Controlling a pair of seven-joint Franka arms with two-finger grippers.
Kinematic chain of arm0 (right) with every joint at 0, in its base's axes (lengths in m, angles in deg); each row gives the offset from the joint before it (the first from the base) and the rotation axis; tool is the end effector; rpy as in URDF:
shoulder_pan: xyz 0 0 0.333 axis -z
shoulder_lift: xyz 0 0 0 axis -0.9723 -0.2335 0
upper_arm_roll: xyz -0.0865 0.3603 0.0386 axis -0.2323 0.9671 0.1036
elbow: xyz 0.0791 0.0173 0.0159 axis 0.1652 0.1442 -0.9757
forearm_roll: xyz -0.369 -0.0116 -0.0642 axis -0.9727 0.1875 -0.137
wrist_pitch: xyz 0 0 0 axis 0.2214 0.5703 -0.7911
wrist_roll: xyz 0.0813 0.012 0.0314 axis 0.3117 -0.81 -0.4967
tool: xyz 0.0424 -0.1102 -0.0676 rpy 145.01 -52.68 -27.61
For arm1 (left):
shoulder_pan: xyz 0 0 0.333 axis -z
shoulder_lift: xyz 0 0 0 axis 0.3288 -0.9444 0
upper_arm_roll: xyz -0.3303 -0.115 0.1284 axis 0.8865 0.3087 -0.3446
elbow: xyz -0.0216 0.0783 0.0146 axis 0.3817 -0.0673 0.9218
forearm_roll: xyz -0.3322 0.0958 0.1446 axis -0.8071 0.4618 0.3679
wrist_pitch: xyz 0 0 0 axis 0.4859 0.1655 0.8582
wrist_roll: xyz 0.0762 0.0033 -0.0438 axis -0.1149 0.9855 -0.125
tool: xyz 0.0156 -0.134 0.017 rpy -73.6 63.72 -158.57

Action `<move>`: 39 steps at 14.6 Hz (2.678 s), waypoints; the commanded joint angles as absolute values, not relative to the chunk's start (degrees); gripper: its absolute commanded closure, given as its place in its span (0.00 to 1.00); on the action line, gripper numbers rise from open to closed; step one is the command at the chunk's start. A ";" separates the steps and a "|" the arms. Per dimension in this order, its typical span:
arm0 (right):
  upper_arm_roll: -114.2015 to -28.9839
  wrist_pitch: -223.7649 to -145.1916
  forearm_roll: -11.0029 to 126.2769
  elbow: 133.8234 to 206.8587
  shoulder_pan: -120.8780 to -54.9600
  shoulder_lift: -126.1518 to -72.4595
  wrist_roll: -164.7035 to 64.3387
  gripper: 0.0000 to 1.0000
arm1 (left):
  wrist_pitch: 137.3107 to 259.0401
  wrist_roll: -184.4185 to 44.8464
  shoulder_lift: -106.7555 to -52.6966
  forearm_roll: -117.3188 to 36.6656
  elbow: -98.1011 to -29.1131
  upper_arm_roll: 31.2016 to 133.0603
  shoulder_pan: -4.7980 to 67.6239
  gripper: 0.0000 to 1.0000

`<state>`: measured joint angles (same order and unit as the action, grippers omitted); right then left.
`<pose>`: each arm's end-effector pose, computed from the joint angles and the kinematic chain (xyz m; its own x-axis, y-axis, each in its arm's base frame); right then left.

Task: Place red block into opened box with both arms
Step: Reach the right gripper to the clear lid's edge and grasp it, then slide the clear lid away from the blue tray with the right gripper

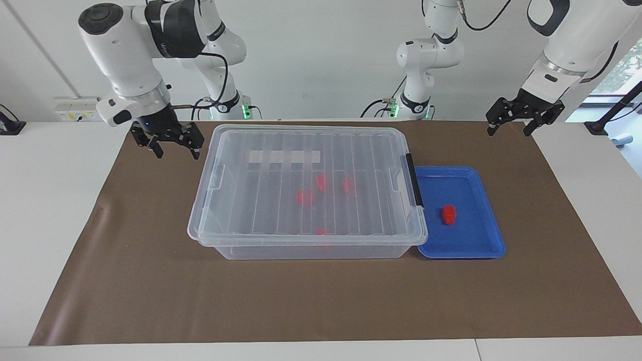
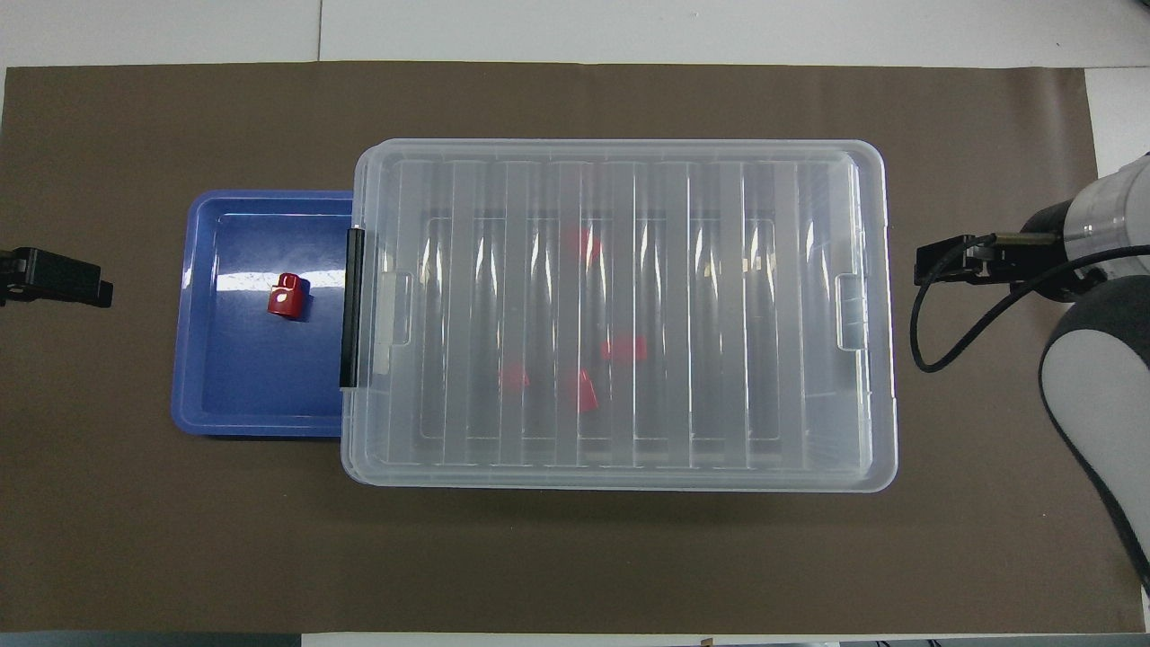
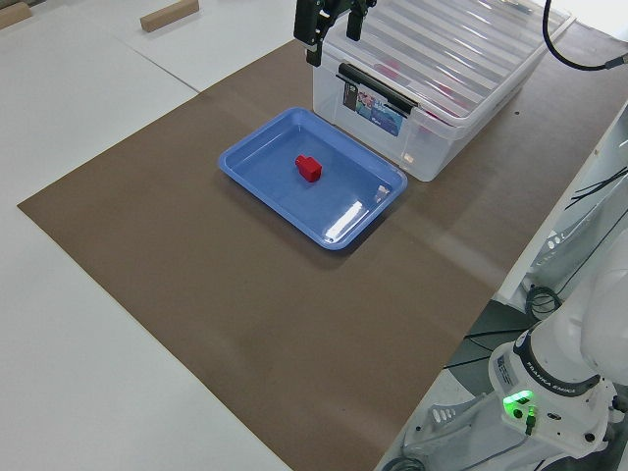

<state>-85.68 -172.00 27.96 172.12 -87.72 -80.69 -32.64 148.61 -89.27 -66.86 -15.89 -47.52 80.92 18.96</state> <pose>0.5284 0.0403 0.5833 0.9946 -0.0933 0.0451 -0.0920 -0.9953 -0.0303 0.5131 -0.0165 0.6530 0.9949 -0.0982 -0.0235 -0.0979 -0.9951 0.0137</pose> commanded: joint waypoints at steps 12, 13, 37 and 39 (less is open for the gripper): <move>-85.56 -185.44 28.01 184.53 -87.40 -81.68 -32.69 0.00 | 147.77 -89.54 -66.59 -16.51 -47.57 80.60 19.28 0.00; -85.56 -185.44 28.01 184.71 -87.22 -81.59 -32.78 0.00 | 147.77 -89.54 -66.68 -16.51 -47.57 80.51 19.28 0.00; -85.65 -187.99 28.01 186.56 -75.27 -81.68 -54.65 0.00 | 147.77 -89.54 -66.68 -16.51 -47.57 80.51 19.28 0.00; -85.65 -187.99 28.01 186.47 -73.78 -81.68 -57.29 0.00 | 147.33 -89.27 -66.59 -16.51 -47.57 80.60 19.37 0.00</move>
